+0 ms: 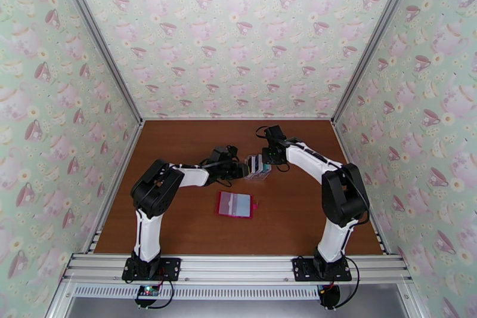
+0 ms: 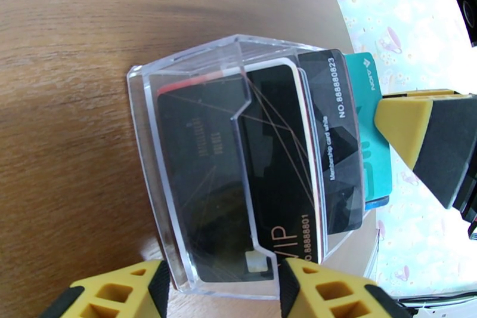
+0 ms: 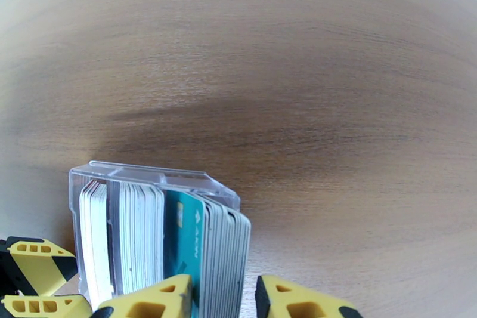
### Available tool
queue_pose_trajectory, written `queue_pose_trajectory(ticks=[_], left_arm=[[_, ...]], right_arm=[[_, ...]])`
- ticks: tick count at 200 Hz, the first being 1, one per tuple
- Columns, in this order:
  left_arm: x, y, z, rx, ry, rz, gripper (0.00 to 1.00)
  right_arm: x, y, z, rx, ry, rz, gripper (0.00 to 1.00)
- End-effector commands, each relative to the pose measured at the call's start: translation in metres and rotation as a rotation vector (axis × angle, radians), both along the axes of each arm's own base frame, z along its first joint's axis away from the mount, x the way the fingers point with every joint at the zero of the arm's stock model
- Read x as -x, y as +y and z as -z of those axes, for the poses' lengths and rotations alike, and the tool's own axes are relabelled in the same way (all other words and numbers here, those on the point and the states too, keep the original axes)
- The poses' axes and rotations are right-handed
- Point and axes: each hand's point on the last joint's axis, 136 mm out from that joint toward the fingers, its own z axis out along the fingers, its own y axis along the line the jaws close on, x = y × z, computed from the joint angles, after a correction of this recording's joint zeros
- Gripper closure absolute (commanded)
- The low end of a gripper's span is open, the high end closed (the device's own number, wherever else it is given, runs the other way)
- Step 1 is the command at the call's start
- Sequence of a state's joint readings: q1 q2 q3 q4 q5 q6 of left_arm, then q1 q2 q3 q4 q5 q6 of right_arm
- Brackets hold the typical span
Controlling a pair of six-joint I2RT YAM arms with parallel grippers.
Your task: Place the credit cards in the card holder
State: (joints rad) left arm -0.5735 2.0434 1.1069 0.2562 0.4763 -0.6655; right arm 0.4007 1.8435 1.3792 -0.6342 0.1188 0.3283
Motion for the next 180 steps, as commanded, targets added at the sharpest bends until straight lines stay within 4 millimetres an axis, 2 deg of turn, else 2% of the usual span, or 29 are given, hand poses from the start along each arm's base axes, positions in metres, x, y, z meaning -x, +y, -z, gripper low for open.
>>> queue_pose_trajectory(ticks=[1, 58, 100, 141, 180], left_arm=[[0.008, 0.007, 0.025, -0.032, 0.065, -0.005, 0.47], [0.008, 0.007, 0.025, -0.029, 0.064, -0.007, 0.47], [0.008, 0.007, 0.026, -0.027, 0.068, -0.005, 0.47], [0.008, 0.005, 0.025, -0.019, 0.070, 0.000, 0.47], [0.008, 0.005, 0.025, -0.017, 0.068, 0.000, 0.47]], right_arm=[[0.004, -0.016, -0.009, 0.055, -0.012, 0.033, 0.66], [0.005, -0.012, -0.017, 0.057, -0.028, 0.023, 0.67], [0.007, -0.007, -0.015, 0.066, -0.021, 0.009, 0.67], [0.011, 0.011, -0.010, 0.004, -0.010, -0.042, 0.53], [0.010, 0.007, 0.006, 0.041, 0.024, -0.032, 0.52]])
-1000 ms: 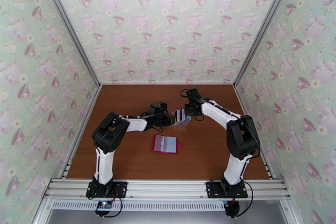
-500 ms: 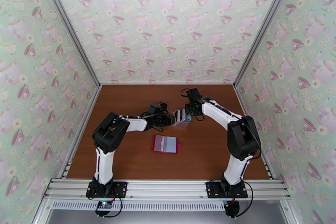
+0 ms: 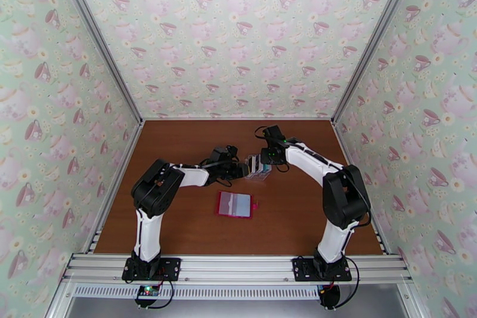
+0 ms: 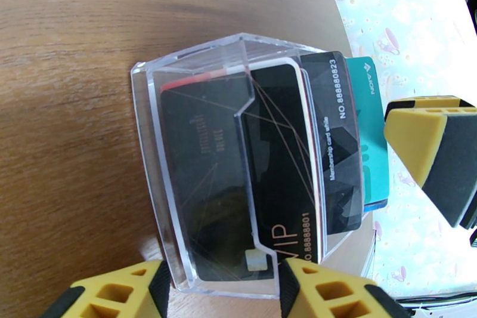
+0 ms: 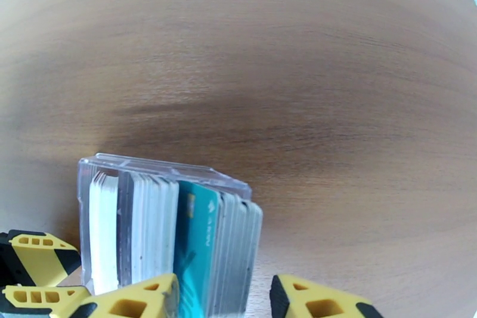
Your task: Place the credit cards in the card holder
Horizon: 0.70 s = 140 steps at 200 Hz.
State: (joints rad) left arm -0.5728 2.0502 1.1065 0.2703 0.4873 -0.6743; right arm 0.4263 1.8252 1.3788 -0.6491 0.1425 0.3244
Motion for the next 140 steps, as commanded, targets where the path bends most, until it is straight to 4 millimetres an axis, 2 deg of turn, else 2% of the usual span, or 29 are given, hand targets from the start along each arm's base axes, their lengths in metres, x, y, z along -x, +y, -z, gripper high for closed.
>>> queue_pose_trajectory(ticks=[1, 29, 78, 140], left_arm=[[0.008, 0.007, 0.024, -0.030, 0.063, -0.003, 0.47], [0.008, 0.007, 0.025, -0.031, 0.066, -0.006, 0.47], [0.009, 0.007, 0.028, -0.031, 0.072, -0.005, 0.47], [0.008, 0.008, 0.027, -0.035, 0.070, -0.016, 0.47]], right_arm=[[0.004, 0.001, 0.013, 0.023, 0.036, -0.012, 0.52], [0.003, -0.008, 0.019, 0.072, 0.049, 0.010, 0.52], [0.004, -0.009, 0.024, 0.082, 0.063, 0.007, 0.53], [-0.001, -0.021, -0.005, 0.101, -0.004, 0.041, 0.55]])
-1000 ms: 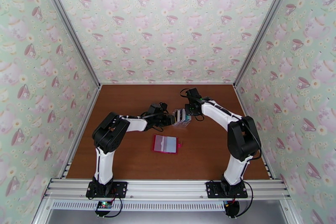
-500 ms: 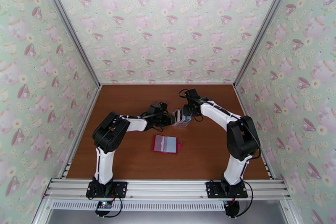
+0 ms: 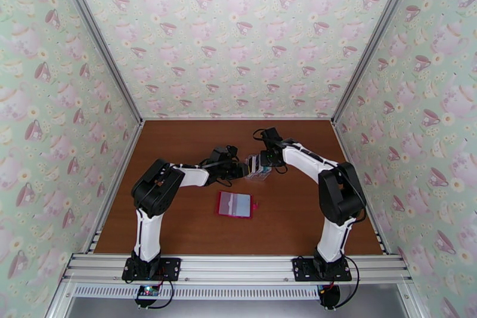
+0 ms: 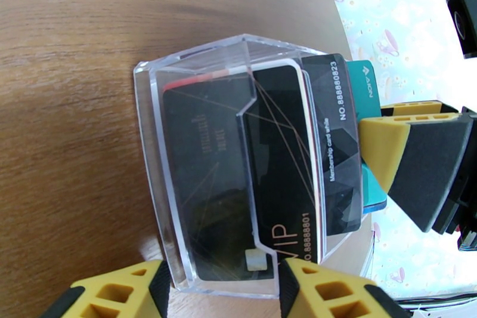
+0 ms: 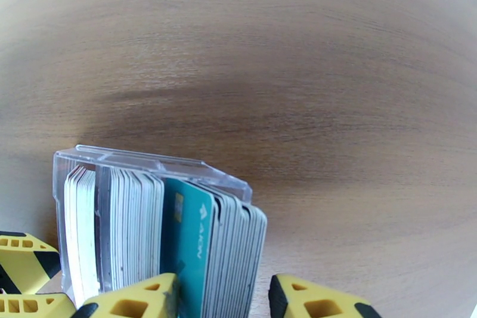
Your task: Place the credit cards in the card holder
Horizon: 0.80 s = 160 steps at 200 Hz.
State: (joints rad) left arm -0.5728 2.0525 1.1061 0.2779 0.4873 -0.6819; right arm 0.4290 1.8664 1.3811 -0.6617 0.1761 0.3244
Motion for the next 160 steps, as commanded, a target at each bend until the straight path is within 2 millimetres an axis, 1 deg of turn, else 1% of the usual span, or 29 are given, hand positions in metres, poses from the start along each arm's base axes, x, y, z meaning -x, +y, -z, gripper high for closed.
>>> queue_pose_trajectory(ticks=[1, 39, 94, 108, 128, 141, 160], left_arm=[[0.009, 0.009, 0.027, -0.040, 0.070, -0.011, 0.48], [0.009, 0.009, 0.026, -0.040, 0.067, -0.014, 0.47], [0.009, 0.009, 0.027, -0.040, 0.069, -0.014, 0.47], [0.009, 0.009, 0.026, -0.038, 0.069, -0.014, 0.47], [0.010, 0.008, 0.026, -0.029, 0.070, -0.009, 0.47], [0.010, 0.007, 0.025, -0.023, 0.071, -0.008, 0.47], [0.013, 0.004, 0.024, -0.018, 0.070, -0.003, 0.47]], right_arm=[[-0.002, -0.015, -0.022, 0.053, -0.039, 0.027, 0.56], [-0.002, -0.015, -0.030, 0.047, -0.053, 0.027, 0.57], [0.000, -0.019, -0.029, 0.062, -0.044, 0.036, 0.60], [0.001, -0.009, -0.028, 0.009, -0.042, 0.008, 0.59], [0.003, 0.008, -0.029, -0.067, -0.036, -0.032, 0.53], [0.005, 0.010, -0.026, -0.054, -0.029, -0.038, 0.52], [0.011, 0.006, -0.018, -0.020, -0.012, -0.031, 0.52]])
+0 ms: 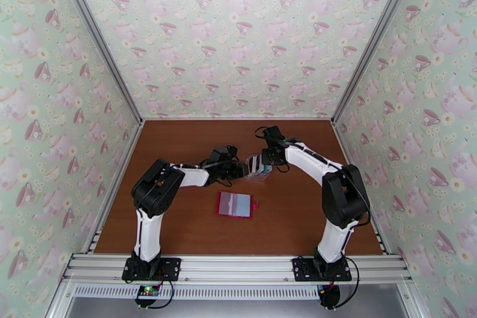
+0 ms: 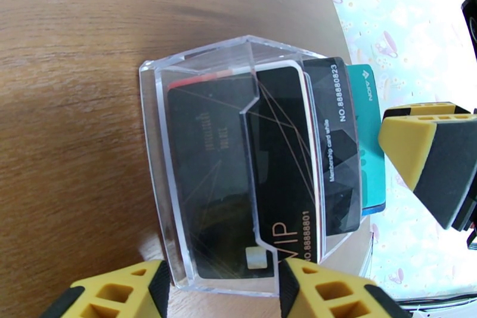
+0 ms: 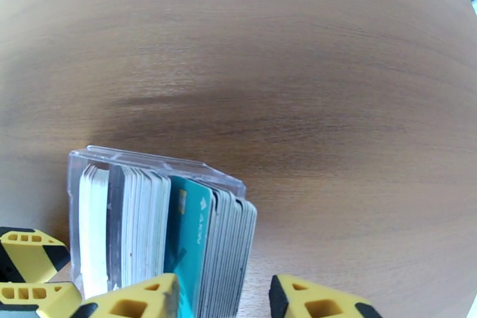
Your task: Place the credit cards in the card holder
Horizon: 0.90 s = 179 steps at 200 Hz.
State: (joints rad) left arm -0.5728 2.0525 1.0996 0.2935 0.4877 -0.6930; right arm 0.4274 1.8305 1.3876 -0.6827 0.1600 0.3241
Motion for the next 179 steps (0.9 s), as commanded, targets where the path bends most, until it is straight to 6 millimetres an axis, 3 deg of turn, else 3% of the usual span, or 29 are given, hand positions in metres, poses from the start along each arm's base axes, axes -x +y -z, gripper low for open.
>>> queue_pose_trajectory(ticks=[1, 74, 179], left_arm=[[0.012, 0.005, 0.024, -0.027, 0.068, 0.002, 0.47], [0.016, 0.001, 0.025, -0.027, 0.070, 0.006, 0.47], [0.017, 0.003, 0.024, -0.033, 0.064, 0.001, 0.47]], right_arm=[[0.008, 0.005, -0.003, 0.005, 0.001, -0.026, 0.51], [0.022, -0.012, 0.011, 0.098, 0.027, 0.006, 0.52], [0.013, -0.026, -0.014, 0.173, -0.033, 0.039, 0.60]])
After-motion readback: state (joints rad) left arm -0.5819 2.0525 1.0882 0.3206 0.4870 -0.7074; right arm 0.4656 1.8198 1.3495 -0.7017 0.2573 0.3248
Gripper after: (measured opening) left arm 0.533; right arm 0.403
